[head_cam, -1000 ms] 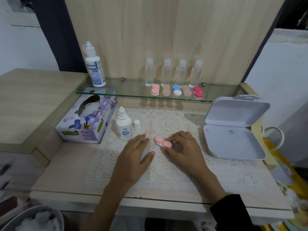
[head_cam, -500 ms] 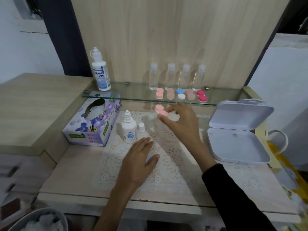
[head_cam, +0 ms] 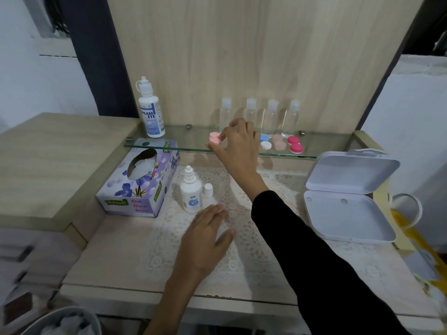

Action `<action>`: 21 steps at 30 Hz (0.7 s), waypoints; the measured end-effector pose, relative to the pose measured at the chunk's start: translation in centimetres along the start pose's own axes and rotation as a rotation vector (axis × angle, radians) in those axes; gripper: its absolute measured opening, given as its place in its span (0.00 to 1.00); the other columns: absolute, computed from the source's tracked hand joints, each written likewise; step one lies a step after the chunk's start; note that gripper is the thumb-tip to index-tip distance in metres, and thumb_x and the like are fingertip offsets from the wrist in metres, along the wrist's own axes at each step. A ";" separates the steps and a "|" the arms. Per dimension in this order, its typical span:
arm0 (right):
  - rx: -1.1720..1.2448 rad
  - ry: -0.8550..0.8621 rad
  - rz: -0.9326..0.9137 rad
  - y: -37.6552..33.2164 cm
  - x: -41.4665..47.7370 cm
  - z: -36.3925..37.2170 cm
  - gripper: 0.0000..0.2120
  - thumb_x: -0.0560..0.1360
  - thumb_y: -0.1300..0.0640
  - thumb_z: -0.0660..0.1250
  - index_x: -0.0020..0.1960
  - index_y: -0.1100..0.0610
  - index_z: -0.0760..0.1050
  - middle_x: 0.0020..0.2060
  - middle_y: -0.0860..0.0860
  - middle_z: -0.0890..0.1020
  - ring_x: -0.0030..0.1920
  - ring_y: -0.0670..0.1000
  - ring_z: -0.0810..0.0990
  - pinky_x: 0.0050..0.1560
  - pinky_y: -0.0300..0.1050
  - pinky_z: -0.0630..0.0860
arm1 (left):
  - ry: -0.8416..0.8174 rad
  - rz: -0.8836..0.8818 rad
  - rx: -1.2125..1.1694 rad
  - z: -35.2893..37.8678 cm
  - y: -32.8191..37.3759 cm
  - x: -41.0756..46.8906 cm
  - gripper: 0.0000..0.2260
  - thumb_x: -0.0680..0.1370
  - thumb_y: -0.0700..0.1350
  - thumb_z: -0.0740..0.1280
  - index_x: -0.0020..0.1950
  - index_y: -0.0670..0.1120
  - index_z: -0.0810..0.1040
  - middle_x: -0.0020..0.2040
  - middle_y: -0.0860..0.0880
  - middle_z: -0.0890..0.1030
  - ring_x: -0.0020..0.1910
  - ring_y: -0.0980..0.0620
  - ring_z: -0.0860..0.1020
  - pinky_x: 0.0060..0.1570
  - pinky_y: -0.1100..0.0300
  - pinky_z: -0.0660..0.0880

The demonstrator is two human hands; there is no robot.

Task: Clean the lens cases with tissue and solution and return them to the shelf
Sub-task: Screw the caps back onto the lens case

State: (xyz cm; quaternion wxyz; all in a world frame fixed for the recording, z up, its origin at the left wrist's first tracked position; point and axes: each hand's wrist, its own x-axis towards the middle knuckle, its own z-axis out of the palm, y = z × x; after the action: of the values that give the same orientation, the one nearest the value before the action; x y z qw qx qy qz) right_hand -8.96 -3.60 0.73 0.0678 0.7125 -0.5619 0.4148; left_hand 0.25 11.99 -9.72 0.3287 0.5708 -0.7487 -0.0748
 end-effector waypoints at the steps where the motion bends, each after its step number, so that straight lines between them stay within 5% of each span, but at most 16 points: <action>1: -0.033 0.000 -0.003 -0.1 0.2 0.2 0.18 0.67 0.41 0.72 0.43 0.56 0.82 0.54 0.53 0.76 0.56 0.56 0.71 0.51 0.48 0.60 | 0.004 0.002 0.003 0.0 0.0 0.0 0.29 0.75 0.62 0.53 0.69 0.48 0.71 0.71 0.54 0.69 0.70 0.63 0.59 0.68 0.68 0.52; 8: -0.187 0.030 0.011 -0.3 0.4 1.5 0.21 0.63 0.40 0.75 0.41 0.58 0.82 0.50 0.56 0.78 0.52 0.58 0.74 0.48 0.52 0.61 | 0.007 -0.004 0.007 0.0 0.0 0.1 0.28 0.75 0.62 0.54 0.69 0.48 0.73 0.71 0.54 0.69 0.70 0.62 0.60 0.67 0.69 0.53; 21: -0.158 -0.067 0.037 0.0 0.6 1.2 0.26 0.67 0.34 0.69 0.51 0.55 0.80 0.58 0.53 0.74 0.58 0.55 0.69 0.53 0.49 0.59 | 0.022 0.001 0.005 -0.1 0.1 0.1 0.27 0.75 0.61 0.54 0.68 0.48 0.73 0.70 0.54 0.71 0.68 0.64 0.59 0.66 0.72 0.50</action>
State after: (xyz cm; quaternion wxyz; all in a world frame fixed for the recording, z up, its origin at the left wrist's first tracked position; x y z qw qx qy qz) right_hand -8.32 -4.78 0.36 0.0973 0.7078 -0.6080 0.3463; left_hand 0.18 11.98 -9.57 0.3352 0.5722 -0.7455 -0.0665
